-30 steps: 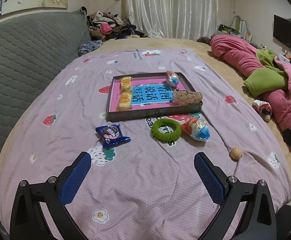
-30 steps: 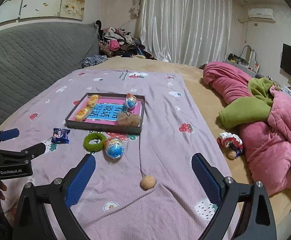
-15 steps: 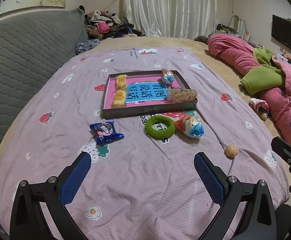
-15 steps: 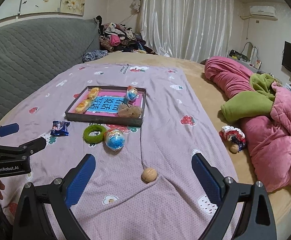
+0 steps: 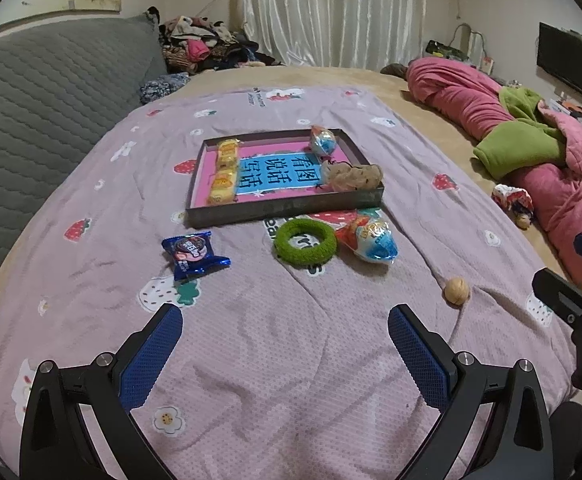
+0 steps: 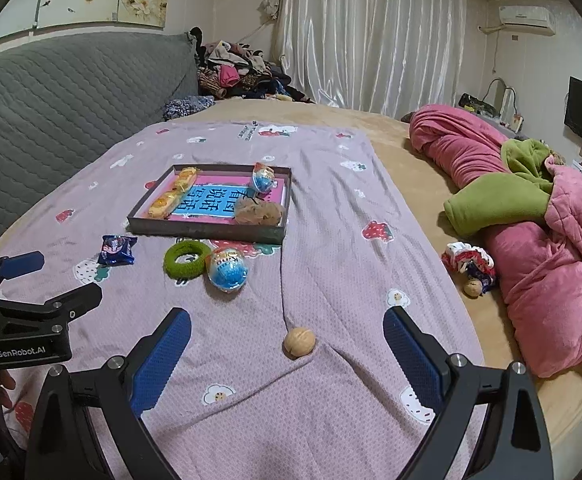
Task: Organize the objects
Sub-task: 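Move left gripper to green fuzzy ring while right approaches tan ball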
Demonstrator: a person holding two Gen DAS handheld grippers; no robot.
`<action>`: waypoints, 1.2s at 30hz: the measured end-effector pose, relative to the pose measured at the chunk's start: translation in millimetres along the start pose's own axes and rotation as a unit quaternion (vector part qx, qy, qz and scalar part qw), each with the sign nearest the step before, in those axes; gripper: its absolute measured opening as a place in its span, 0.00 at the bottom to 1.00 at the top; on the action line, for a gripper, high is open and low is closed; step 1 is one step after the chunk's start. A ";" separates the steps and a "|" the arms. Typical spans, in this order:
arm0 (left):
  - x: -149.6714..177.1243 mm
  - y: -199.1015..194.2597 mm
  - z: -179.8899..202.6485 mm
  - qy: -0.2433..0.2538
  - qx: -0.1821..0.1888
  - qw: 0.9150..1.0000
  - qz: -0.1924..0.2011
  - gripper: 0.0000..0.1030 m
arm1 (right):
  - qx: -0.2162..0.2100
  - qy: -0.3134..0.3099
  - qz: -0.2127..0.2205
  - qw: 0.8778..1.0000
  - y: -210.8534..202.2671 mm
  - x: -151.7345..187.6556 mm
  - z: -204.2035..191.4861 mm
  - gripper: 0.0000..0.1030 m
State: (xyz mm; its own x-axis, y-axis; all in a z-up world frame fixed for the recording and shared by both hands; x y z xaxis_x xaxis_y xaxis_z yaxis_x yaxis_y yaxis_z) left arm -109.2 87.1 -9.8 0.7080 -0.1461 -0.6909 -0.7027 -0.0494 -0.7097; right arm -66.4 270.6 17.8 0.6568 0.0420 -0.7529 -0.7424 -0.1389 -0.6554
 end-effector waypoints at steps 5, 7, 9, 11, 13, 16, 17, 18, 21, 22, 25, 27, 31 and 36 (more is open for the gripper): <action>3.2 5.8 4.9 0.003 0.006 1.000 -0.001 1.00 | 0.001 0.002 -0.008 1.000 7.9 8.4 2.9 0.95; 4.3 9.0 6.4 0.004 0.007 1.000 0.000 1.00 | 0.002 0.001 -0.011 1.000 11.7 12.1 3.5 0.95; 5.0 12.9 6.5 0.000 0.011 1.000 -0.003 1.00 | 0.003 0.003 -0.013 1.000 16.3 16.0 5.6 0.95; 5.1 17.7 7.9 -0.002 0.015 1.000 -0.004 1.00 | 0.000 0.007 -0.014 1.000 20.2 19.4 6.8 0.95; 5.3 23.2 10.1 0.001 0.014 1.000 -0.005 1.00 | 0.000 0.009 -0.016 1.000 24.8 23.2 8.6 0.95; 4.9 31.9 13.5 0.003 0.016 1.000 -0.007 1.00 | 0.000 0.009 -0.020 1.000 32.3 28.9 11.1 0.95; 4.6 36.0 14.7 0.003 0.015 1.000 -0.007 1.00 | 0.001 0.010 -0.022 1.000 36.0 31.1 12.7 0.95; 4.3 39.2 15.4 0.004 0.015 1.000 -0.008 1.00 | 0.001 0.010 -0.025 1.000 38.6 32.6 13.4 0.95; 3.2 52.6 17.0 0.002 0.013 1.000 -0.015 1.00 | 0.003 0.012 -0.033 0.999 48.1 37.5 16.6 0.95; 2.5 57.5 17.3 0.001 0.011 1.000 -0.017 1.00 | 0.003 0.012 -0.036 0.999 51.1 39.1 17.5 0.95; 1.4 72.0 19.3 0.006 0.012 1.000 -0.020 1.00 | 0.004 0.012 -0.043 0.999 60.7 42.9 18.9 0.95; 0.9 81.2 21.4 0.010 0.014 1.000 -0.019 1.00 | 0.006 0.010 -0.047 0.999 67.6 45.6 19.7 0.95; -4.0 96.5 26.6 0.024 0.026 0.999 -0.010 1.00 | 0.010 0.008 -0.053 0.999 78.5 48.8 21.3 0.95; -14.8 112.2 36.0 0.041 0.044 0.998 -0.001 1.00 | 0.022 0.019 -0.062 0.998 93.8 49.2 31.1 0.95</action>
State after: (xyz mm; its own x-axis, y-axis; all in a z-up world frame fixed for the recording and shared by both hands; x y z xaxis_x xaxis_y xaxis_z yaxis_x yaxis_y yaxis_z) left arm -196.0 119.2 -84.2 0.6983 -0.2268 -0.6789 -0.6903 0.0375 -0.7226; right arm -107.9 290.4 -82.6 0.7485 0.0184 -0.6629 -0.6590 -0.0908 -0.7467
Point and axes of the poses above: each gripper's, at about its wrist camera, not at the fingertips, and y roughly the way its jaws point, z to its right, x to its underside, the point moved 4 cm from there along y, roughly the way its jaws point, and after that the axes turned 11 degrees about -x, right-handed, at the moved point
